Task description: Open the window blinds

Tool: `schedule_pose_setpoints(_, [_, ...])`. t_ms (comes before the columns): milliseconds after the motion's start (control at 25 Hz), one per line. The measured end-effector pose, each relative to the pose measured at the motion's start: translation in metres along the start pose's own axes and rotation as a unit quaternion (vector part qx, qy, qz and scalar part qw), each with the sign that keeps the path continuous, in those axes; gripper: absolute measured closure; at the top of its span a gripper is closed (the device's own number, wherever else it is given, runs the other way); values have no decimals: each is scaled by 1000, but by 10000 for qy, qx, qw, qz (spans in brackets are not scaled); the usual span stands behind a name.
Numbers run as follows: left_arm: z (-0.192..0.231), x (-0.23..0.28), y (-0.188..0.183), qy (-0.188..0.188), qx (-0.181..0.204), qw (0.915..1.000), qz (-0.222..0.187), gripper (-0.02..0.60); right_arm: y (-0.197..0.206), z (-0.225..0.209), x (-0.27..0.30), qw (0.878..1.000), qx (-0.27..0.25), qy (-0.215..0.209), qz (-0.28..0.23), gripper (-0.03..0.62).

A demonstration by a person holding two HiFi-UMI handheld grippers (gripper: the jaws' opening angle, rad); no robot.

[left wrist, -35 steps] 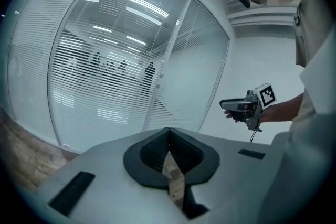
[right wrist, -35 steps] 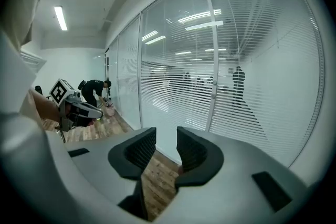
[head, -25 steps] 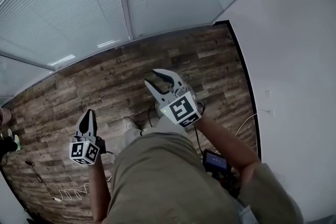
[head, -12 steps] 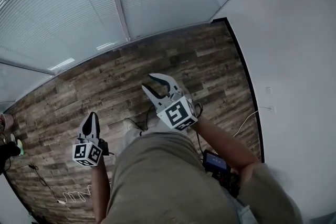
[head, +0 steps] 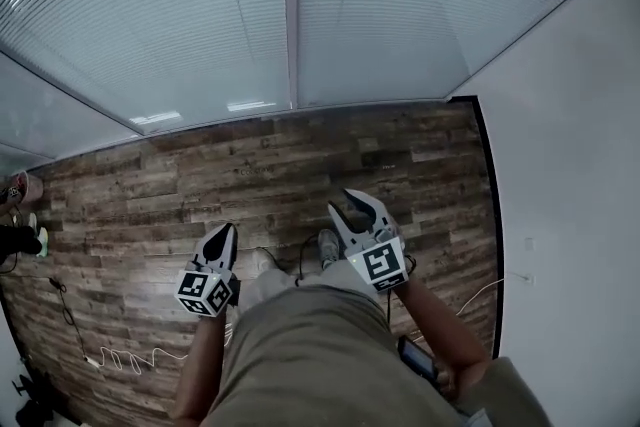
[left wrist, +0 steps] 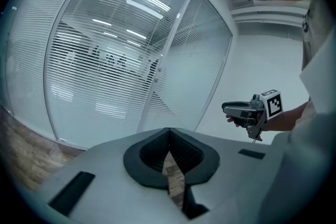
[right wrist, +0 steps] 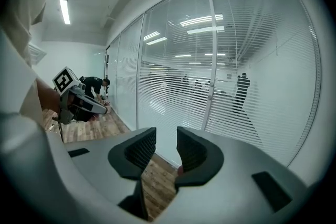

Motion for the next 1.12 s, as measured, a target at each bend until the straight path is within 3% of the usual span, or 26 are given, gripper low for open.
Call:
schedule_pose_setpoints(800, [-12,17,-10,79,127,9998,147,569,7,-9,0,9997,12,-206,140,465])
schedule_pose_setpoints(840, [-13,19,-10,82,130,9998,158,569,9,-11,0,9995,-48,-225,227,492])
schedule_pose_setpoints(1120, [-48,26,-25,126,181,9997,123,569,-2,-29,-26,9992,3,-332,202,508])
Point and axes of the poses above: the fingertips, and each gripper's own axes: x forward along the fingers, z to its left, y out of its underside, the point moved 2 cm from there along -x, backward along the fingers, and after that the axes turned 4 degrees about -y, right-handed, at the moved point
